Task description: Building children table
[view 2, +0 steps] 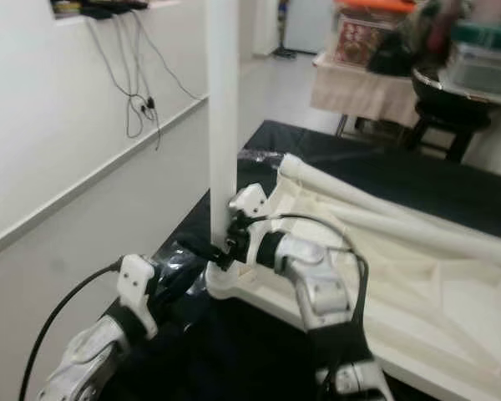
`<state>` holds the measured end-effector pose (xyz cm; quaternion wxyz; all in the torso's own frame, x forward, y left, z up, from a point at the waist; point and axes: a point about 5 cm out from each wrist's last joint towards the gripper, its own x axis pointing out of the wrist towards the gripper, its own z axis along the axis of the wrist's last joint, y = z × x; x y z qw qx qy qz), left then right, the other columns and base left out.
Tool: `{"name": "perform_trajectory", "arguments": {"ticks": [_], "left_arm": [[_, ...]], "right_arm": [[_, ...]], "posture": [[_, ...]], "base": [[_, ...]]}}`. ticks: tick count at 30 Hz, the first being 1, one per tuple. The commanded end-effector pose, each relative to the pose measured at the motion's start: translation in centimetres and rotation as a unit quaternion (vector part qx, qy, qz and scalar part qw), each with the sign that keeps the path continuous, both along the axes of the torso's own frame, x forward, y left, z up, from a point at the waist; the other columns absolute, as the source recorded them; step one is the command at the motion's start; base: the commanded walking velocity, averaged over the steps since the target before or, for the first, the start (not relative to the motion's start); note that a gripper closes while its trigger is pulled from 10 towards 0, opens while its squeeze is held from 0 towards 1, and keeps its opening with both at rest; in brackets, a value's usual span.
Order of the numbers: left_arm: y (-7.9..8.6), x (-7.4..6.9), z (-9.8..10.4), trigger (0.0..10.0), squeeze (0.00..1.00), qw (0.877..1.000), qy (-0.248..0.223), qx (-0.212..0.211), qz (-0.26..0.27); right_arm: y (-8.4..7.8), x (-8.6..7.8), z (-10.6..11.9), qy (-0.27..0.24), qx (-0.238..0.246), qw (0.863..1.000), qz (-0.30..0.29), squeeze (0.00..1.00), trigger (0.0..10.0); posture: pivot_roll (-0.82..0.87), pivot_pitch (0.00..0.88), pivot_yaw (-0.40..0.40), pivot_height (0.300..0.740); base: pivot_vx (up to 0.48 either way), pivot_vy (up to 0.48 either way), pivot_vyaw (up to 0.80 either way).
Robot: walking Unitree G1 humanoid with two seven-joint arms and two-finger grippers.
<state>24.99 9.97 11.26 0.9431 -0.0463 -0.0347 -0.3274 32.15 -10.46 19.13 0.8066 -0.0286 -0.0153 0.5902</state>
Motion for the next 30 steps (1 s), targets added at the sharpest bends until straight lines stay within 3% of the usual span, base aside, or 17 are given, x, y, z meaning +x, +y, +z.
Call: {"name": "perform_trajectory", "arguments": {"ticks": [1,2,7,8,16,22,27,28,29,30], "left_arm": [[-0.2,0.1,-0.3,10.0,0.00,1.000,0.007,0.005,-0.001],[-0.2,0.2,-0.4,10.0,0.00,1.000,0.008,0.007,0.000],[-0.2,0.2,-0.4,10.0,0.00,1.000,0.007,0.008,0.001],[-0.2,0.3,-0.4,10.0,0.00,1.000,0.008,0.008,0.001],[-0.2,0.2,-0.4,10.0,0.00,1.000,0.010,0.009,-0.001],[-0.1,0.1,-0.3,10.0,0.00,1.000,0.009,0.007,0.000],[0.0,0.0,-0.2,10.0,0.00,1.000,0.009,0.006,-0.001],[0.1,-0.1,-0.2,10.0,0.00,1.000,0.010,0.006,-0.003],[0.1,-0.1,-0.2,10.0,0.00,1.000,0.010,0.006,-0.003],[0.3,-0.1,-0.1,10.0,0.00,1.000,0.011,0.005,-0.004]], "right_arm": [[-0.6,0.0,-0.8,0.022,-0.004,0.999,0.042,0.00,10.0],[-1.4,1.1,-0.3,0.036,-0.001,0.998,0.052,0.00,10.0],[-1.9,2.1,-0.1,0.056,0.003,0.997,0.048,0.00,10.0],[-2.2,2.6,-0.4,0.060,-0.014,0.997,0.038,0.00,0.0],[-3.0,3.0,-1.2,0.081,-0.020,0.996,0.034,0.00,0.0],[-4.6,1.6,-1.6,0.040,-0.020,0.999,0.001,0.00,0.0],[-4.5,0.6,-2.3,0.038,-0.020,0.998,-0.044,0.00,0.0],[-3.7,0.2,-3.1,0.056,-0.015,0.994,-0.095,0.00,0.0],[-3.7,0.2,-3.1,0.056,-0.015,0.994,-0.095,0.00,0.0],[-2.2,0.0,-4.9,0.089,0.037,0.954,-0.284,0.00,0.0]], "posture": [[0.02,0.000,-0.082,0.740],[0.03,0.000,-0.084,0.740],[0.03,0.000,-0.083,0.740],[0.03,0.000,-0.081,0.740],[0.04,0.000,-0.078,0.740],[0.02,0.000,-0.058,0.740],[0.01,0.000,-0.055,0.740],[0.01,0.000,-0.056,0.740],[0.01,0.000,-0.056,0.740],[0.00,0.000,-0.050,0.740]], "base": [[0.000,0.000,0.00],[0.000,0.000,0.00],[0.000,0.000,0.00],[0.000,0.000,0.00],[0.000,0.000,0.00],[0.000,0.000,0.00],[0.000,0.000,0.00],[0.000,0.000,0.00],[0.000,0.000,0.00],[0.000,0.000,0.00]]}}
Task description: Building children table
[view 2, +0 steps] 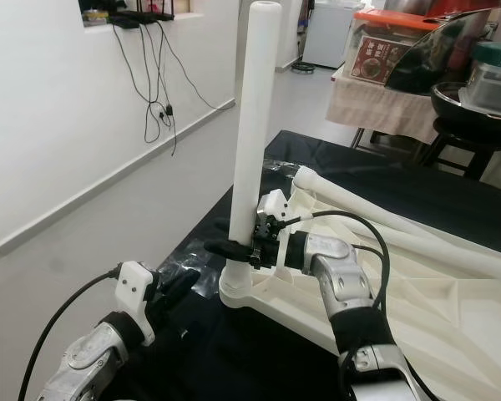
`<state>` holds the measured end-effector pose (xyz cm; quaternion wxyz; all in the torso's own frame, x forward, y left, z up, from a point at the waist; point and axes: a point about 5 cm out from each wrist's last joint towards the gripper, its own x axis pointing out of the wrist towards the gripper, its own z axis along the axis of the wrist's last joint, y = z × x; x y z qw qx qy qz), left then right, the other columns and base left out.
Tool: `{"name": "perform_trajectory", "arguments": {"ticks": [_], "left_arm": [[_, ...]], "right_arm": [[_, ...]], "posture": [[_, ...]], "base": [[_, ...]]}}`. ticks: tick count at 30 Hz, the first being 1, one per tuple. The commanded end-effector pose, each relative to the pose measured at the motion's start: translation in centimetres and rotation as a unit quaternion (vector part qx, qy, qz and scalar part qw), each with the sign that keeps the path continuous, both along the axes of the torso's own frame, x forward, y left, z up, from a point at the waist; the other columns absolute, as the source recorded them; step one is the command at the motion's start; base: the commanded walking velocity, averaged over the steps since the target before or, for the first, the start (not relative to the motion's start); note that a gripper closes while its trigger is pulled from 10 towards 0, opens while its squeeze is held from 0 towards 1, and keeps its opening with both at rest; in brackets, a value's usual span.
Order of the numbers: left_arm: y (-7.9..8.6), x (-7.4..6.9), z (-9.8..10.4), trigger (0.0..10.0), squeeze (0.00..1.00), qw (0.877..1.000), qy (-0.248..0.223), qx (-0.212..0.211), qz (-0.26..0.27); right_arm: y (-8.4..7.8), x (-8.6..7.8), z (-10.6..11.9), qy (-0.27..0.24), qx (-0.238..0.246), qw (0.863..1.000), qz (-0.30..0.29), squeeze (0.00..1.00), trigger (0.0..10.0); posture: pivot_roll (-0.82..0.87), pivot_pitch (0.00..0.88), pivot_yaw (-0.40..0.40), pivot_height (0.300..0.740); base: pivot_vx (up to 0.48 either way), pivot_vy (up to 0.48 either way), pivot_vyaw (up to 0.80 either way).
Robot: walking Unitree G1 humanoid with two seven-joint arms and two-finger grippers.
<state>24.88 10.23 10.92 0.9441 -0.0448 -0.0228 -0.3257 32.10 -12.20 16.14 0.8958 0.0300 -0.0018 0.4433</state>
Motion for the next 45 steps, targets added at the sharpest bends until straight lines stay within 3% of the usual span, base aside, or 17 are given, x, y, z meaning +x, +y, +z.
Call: {"name": "perform_trajectory", "arguments": {"ticks": [1,5,11,12,14,15,22,24,25,27,28,29,36,37,38,39,45], "left_arm": [[0.1,-0.1,0.3,10.0,0.00,1.000,0.000,-0.001,-0.007],[0.4,0.0,0.2,10.0,0.00,1.000,0.001,0.001,-0.007],[0.4,0.1,0.2,10.0,0.00,1.000,0.005,-0.002,-0.009],[0.4,0.1,0.2,10.0,0.00,1.000,0.001,0.002,-0.004],[0.4,0.1,0.2,10.0,0.00,1.000,0.000,0.003,-0.002],[0.4,0.1,0.2,10.0,0.00,1.000,0.001,0.002,-0.002],[0.1,0.2,0.2,10.0,0.00,1.000,0.005,-0.001,-0.006],[0.0,0.3,0.2,10.0,0.00,1.000,0.005,-0.001,-0.007],[-0.2,0.5,0.1,10.0,0.00,1.000,0.006,-0.002,-0.007],[-0.2,0.5,0.1,10.0,0.00,1.000,0.006,-0.002,-0.006],[-0.3,0.6,0.0,10.0,0.00,1.000,0.007,-0.003,-0.006],[-0.3,0.6,0.0,10.0,0.00,1.000,0.007,-0.002,-0.006],[-0.5,0.7,-0.2,10.0,0.00,1.000,0.008,0.000,-0.005],[-0.5,0.7,-0.2,10.0,0.00,1.000,0.009,0.000,-0.006],[-0.5,0.7,-0.2,10.0,0.00,1.000,0.009,0.000,-0.006],[-0.5,0.7,-0.2,10.0,0.00,1.000,0.009,0.000,-0.006],[-0.6,0.7,-0.4,10.0,0.00,1.000,0.011,0.000,-0.007]], "right_arm": [[1.4,-1.7,-4.1,0.070,-0.044,0.980,-0.183,0.00,0.0],[2.9,-2.8,-4.4,0.055,-0.058,0.970,-0.229,0.00,0.0],[1.8,-1.7,-4.9,0.082,-0.051,0.970,-0.225,0.00,0.0],[2.2,-1.8,-4.5,0.073,-0.054,0.970,-0.225,0.00,5.8],[2.1,-1.9,-4.4,0.073,-0.056,0.968,-0.231,0.00,5.8],[2.2,-1.9,-4.2,0.078,-0.049,0.973,-0.213,0.86,10.0],[3.4,-1.6,-2.0,0.056,-0.012,0.990,-0.130,1.00,10.0],[3.5,-1.4,-1.2,0.040,-0.004,0.997,-0.071,1.00,10.0],[3.1,-1.1,0.3,0.006,0.005,0.998,0.063,1.00,10.0],[2.9,-1.1,0.7,-0.004,0.000,0.994,0.106,1.00,10.0],[2.7,-1.1,0.7,-0.013,-0.015,0.990,0.143,0.85,10.0],[2.6,-1.0,0.6,-0.013,-0.033,0.984,0.176,0.00,10.0],[1.6,1.2,1.1,0.024,-0.046,0.969,0.243,0.00,10.0],[1.4,1.7,1.2,0.046,-0.040,0.963,0.263,0.00,5.6],[1.4,1.7,1.2,0.046,-0.040,0.963,0.263,0.00,5.6],[1.4,1.9,1.1,0.052,-0.038,0.963,0.262,0.00,0.0],[1.1,2.1,0.7,0.064,-0.032,0.960,0.270,0.00,0.0]], "posture": [[0.00,0.000,-0.049,0.740],[-0.01,0.000,-0.025,0.740],[0.01,0.000,-0.048,0.740],[0.01,0.000,-0.045,0.740],[0.01,0.000,-0.045,0.740],[0.01,0.000,-0.047,0.740],[0.01,0.000,-0.052,0.740],[0.01,0.000,-0.058,0.740],[0.02,0.000,-0.066,0.740],[0.02,0.000,-0.071,0.740],[0.03,0.000,-0.075,0.740],[0.03,0.000,-0.080,0.740],[0.05,0.000,-0.093,0.740],[0.05,0.000,-0.094,0.740],[0.05,0.000,-0.094,0.740],[0.05,0.000,-0.094,0.740],[0.06,0.000,-0.090,0.740]], "base": [[0.000,0.000,0.00],[0.000,0.000,0.00],[0.000,0.000,0.00],[0.000,0.000,0.00],[0.000,0.000,0.00],[0.000,0.000,0.00],[0.000,0.000,0.00],[0.000,0.000,0.00],[0.000,0.000,0.00],[0.000,0.000,0.00],[0.000,0.000,0.00],[0.000,0.000,0.00],[0.000,0.000,0.00],[0.000,0.000,0.00],[0.000,0.000,0.00],[0.000,0.000,0.00],[0.000,0.000,0.00]]}}
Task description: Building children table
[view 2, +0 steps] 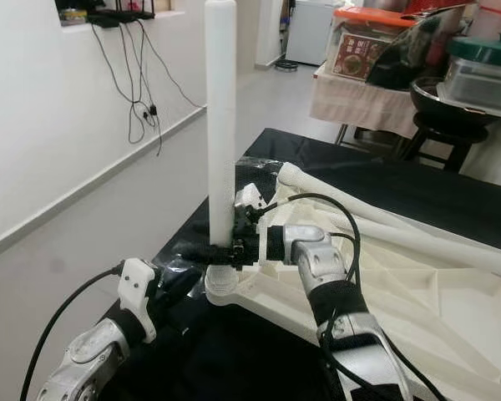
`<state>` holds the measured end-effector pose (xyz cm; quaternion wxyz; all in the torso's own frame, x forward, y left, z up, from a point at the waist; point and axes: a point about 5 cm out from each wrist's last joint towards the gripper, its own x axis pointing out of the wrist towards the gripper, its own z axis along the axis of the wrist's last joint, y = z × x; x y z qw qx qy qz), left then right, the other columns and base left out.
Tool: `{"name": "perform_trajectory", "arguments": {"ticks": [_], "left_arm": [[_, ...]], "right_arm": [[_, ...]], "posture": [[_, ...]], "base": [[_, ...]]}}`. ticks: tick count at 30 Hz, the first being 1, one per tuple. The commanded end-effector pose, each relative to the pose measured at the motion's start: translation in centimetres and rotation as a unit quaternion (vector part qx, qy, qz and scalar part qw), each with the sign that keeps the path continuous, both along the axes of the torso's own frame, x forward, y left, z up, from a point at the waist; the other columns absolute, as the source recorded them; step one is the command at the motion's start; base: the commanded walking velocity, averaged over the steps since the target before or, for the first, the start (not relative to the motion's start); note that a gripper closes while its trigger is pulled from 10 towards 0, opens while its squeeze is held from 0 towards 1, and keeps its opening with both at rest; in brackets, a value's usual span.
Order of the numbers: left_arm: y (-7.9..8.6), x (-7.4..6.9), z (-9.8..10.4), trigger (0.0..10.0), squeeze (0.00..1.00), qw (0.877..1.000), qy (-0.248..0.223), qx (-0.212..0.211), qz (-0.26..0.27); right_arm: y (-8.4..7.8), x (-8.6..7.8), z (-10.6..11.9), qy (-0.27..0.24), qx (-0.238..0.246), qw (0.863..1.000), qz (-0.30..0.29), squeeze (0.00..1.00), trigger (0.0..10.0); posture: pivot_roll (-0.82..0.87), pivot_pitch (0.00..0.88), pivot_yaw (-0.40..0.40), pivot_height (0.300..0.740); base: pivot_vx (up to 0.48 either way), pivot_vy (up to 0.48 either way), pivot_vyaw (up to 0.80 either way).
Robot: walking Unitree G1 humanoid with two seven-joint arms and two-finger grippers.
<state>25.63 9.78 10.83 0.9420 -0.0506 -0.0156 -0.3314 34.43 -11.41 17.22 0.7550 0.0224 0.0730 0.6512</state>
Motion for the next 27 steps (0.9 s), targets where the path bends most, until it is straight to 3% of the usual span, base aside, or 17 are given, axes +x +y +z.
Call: {"name": "perform_trajectory", "arguments": {"ticks": [1,8,13,14,15,16,17,18,19,21,23,26,27], "left_arm": [[-0.1,-0.1,-0.3,10.0,0.00,1.000,0.003,0.003,-0.001],[-0.2,-0.3,-0.3,10.0,0.00,1.000,0.004,0.001,-0.003],[-0.1,-0.4,-0.2,10.0,0.00,1.000,0.003,0.000,-0.002],[0.0,-0.5,-0.2,10.0,0.00,1.000,0.002,0.000,-0.002],[0.0,-0.5,-0.2,10.0,0.00,1.000,0.002,0.000,-0.002],[0.1,-0.5,-0.1,10.0,0.00,1.000,0.002,0.000,-0.002],[0.3,-0.6,-0.1,10.0,0.00,1.000,0.001,0.001,-0.002],[0.4,-0.6,0.0,10.0,0.00,1.000,0.001,0.001,-0.001],[0.5,-0.5,-0.1,10.0,0.00,1.000,0.001,0.003,0.000],[0.7,-0.5,-0.1,10.0,0.00,1.000,0.001,0.005,0.001],[0.6,-0.5,-0.1,10.0,0.00,1.000,0.001,0.003,0.002],[0.6,-0.5,-0.1,10.0,0.00,1.000,0.001,0.003,0.002],[0.6,-0.4,0.0,10.0,0.00,1.000,0.002,0.002,-0.001]], "right_arm": [[0.1,-0.2,-0.5,0.009,0.004,1.000,0.023,0.00,0.0],[-1.7,-1.0,-0.9,-0.022,0.009,1.000,0.000,0.00,0.0],[-2.2,-1.5,-1.2,-0.028,0.009,0.999,-0.018,0.00,0.0],[-0.8,-2.0,-2.5,-0.020,0.010,0.995,-0.097,0.00,0.0],[-0.8,-2.0,-2.5,-0.020,0.010,0.995,-0.097,0.00,0.0],[0.6,-2.0,-3.6,-0.018,0.002,0.971,-0.239,0.00,0.0],[1.0,-2.3,-5.0,0.017,-0.014,0.919,-0.393,0.00,0.0],[1.9,-4.2,-6.8,0.046,-0.048,0.892,-0.447,0.00,0.0],[2.1,-4.7,-6.4,0.014,-0.069,0.886,-0.458,0.00,0.0],[2.4,-5.0,-5.5,-0.038,-0.082,0.896,-0.434,0.00,0.0],[1.7,-4.4,-5.4,-0.026,-0.081,0.889,-0.450,0.00,0.0],[1.7,-4.4,-5.4,-0.026,-0.081,0.889,-0.450,0.00,0.0],[1.4,-4.3,-6.1,-0.004,-0.090,0.886,-0.455,0.00,0.0]], "posture": [[0.06,0.000,-0.089,0.740],[0.05,0.000,-0.083,0.740],[0.04,0.000,-0.084,0.740],[0.04,0.000,-0.096,0.740],[0.04,0.000,-0.096,0.740],[0.04,0.000,-0.097,0.740],[0.04,0.000,-0.095,0.740],[0.03,0.000,-0.091,0.740],[0.01,0.000,-0.073,0.740],[0.01,0.000,-0.073,0.740],[0.01,0.000,-0.083,0.740],[0.01,0.000,-0.083,0.740],[0.03,0.000,-0.091,0.740]], "base": [[0.000,0.000,0.00],[0.000,0.000,0.00],[0.000,0.000,0.00],[0.000,0.000,0.00],[0.000,0.000,0.00],[0.000,0.000,0.00],[0.000,0.000,0.00],[0.000,0.000,0.00],[0.000,0.000,0.00],[0.000,0.000,0.00],[0.000,0.000,0.00],[0.000,0.000,0.00],[0.000,0.000,0.00]]}}
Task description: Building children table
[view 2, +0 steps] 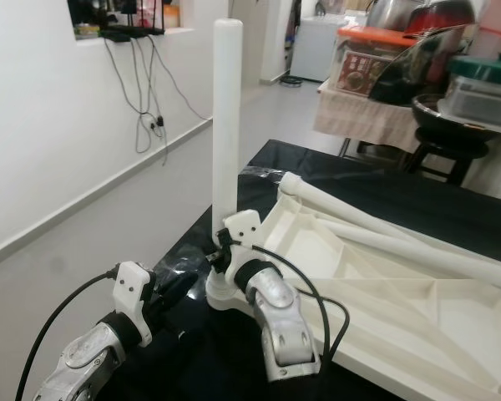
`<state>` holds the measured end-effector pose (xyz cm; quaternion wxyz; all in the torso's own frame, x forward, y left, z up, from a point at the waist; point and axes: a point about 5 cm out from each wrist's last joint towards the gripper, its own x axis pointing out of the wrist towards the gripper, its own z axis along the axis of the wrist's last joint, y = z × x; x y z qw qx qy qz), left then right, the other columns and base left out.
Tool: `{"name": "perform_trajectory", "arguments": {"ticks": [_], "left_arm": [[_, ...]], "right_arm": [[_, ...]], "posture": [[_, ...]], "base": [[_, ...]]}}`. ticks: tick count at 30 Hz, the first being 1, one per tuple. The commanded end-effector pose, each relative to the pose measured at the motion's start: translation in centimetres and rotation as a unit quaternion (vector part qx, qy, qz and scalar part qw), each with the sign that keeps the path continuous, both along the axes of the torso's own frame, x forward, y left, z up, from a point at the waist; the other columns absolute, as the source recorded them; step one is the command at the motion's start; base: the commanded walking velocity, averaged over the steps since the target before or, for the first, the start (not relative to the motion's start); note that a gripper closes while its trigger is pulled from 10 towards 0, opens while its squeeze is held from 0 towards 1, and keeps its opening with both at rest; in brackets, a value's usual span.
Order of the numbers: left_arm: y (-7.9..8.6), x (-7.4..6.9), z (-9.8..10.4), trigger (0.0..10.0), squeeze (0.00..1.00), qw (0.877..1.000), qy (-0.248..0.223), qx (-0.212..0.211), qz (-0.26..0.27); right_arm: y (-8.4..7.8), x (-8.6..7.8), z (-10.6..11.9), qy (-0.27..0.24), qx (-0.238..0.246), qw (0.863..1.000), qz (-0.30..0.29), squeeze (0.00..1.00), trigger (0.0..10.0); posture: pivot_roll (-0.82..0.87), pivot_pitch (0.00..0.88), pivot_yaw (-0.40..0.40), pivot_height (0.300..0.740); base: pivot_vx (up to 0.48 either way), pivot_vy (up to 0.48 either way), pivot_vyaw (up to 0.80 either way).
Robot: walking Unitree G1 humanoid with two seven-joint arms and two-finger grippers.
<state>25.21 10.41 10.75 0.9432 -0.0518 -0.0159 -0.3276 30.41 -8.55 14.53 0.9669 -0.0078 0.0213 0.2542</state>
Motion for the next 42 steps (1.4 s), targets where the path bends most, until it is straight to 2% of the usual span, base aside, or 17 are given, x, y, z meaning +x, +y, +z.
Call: {"name": "perform_trajectory", "arguments": {"ticks": [1,2,3,5,6,7,10,12,14,15,18,26,27,28,29,30,42], "left_arm": [[-0.1,0.0,0.1,10.0,0.00,1.000,-0.001,0.005,-0.002],[-0.1,0.0,0.1,10.0,0.00,1.000,-0.001,0.005,-0.002],[-0.1,-0.1,0.1,10.0,0.00,1.000,-0.002,0.007,-0.001],[-0.2,-0.1,0.1,10.0,0.00,1.000,-0.002,0.014,0.000],[-0.2,-0.3,0.1,10.0,0.00,1.000,-0.002,0.022,0.000],[-0.2,-0.4,0.1,10.0,0.00,1.000,-0.001,0.026,-0.001],[-0.1,-0.8,0.0,10.0,0.00,1.000,0.002,0.029,-0.001],[0.0,-1.7,0.0,10.0,0.00,1.000,0.015,0.027,-0.001],[0.0,-1.7,0.0,10.0,0.00,1.000,0.015,0.027,-0.001],[0.0,-2.5,0.0,10.0,0.00,0.999,0.019,0.028,0.001],[0.1,-3.3,-0.1,10.0,0.00,0.999,0.018,0.035,0.005],[0.1,-3.5,0.0,10.0,0.00,0.998,0.008,0.055,0.016],[0.1,-3.5,0.0,10.0,0.00,0.998,0.010,0.054,0.017],[0.1,-3.6,-0.1,10.0,0.00,0.998,0.012,0.053,0.018],[0.1,-3.6,-0.1,10.0,0.00,0.998,0.012,0.053,0.018],[0.1,-3.6,-0.1,10.0,0.00,0.998,0.015,0.051,0.016],[-0.3,-3.4,-0.1,10.0,0.00,0.999,0.028,0.018,0.007]], "right_arm": [[-2.0,0.0,-3.6,0.095,-0.038,0.994,-0.043,0.00,4.9],[-2.0,0.0,-3.6,0.095,-0.038,0.994,-0.043,0.00,4.9],[-2.5,0.4,-3.6,0.100,-0.043,0.993,-0.052,0.00,10.0],[-3.1,0.9,-3.3,0.095,-0.051,0.992,-0.072,0.00,10.0],[-4.0,1.6,-2.7,0.084,-0.057,0.991,-0.087,0.91,10.0],[-4.5,1.9,-2.3,0.078,-0.062,0.990,-0.100,1.00,10.0],[-5.5,2.7,-1.7,0.071,-0.065,0.990,-0.105,1.00,10.0],[-6.4,3.9,0.4,0.042,-0.029,0.999,0.002,1.00,10.0],[-6.4,3.9,0.4,0.042,-0.029,0.999,0.002,1.00,10.0],[-6.6,3.8,2.0,0.010,-0.021,0.992,0.121,0.00,10.0],[-6.8,3.3,2.6,0.005,-0.019,0.974,0.225,0.00,10.0],[-7.4,4.6,2.3,0.031,-0.005,0.964,0.264,0.00,10.0],[-7.5,5.0,2.2,0.037,0.001,0.965,0.260,0.00,4.5],[-7.5,5.2,2.0,0.043,0.007,0.966,0.256,0.00,3.3],[-7.5,5.2,2.0,0.043,0.007,0.966,0.256,0.00,3.3],[-7.6,5.4,1.9,0.048,0.014,0.967,0.252,0.00,0.0],[-9.9,4.0,0.5,0.042,0.033,0.964,0.261,0.00,0.0]], "posture": [[0.03,0.000,-0.085,0.740],[0.03,0.000,-0.085,0.740],[0.03,0.000,-0.085,0.740],[0.03,0.000,-0.082,0.740],[0.03,0.000,-0.081,0.740],[0.03,0.000,-0.081,0.740],[0.02,0.000,-0.068,0.740],[0.02,0.000,-0.065,0.740],[0.02,0.000,-0.065,0.740],[0.03,0.000,-0.063,0.740],[0.03,0.000,-0.066,0.740],[0.06,0.000,-0.083,0.740],[0.06,0.000,-0.083,0.740],[0.06,0.000,-0.083,0.740],[0.06,0.000,-0.083,0.740],[0.07,0.000,-0.083,0.740],[0.04,0.000,-0.078,0.740]], "base": [[0.000,0.000,0.00],[0.000,0.000,0.00],[0.000,0.000,0.00],[0.000,0.000,0.00],[0.000,0.000,0.00],[0.000,0.000,0.00],[0.000,0.000,0.00],[0.000,0.000,0.00],[0.000,0.000,0.00],[0.000,0.000,0.00],[0.000,0.000,0.00],[0.000,0.000,0.00],[0.000,0.000,0.00],[0.000,0.000,0.00],[0.000,0.000,0.00],[0.000,0.000,0.00],[0.000,0.000,0.00]]}}
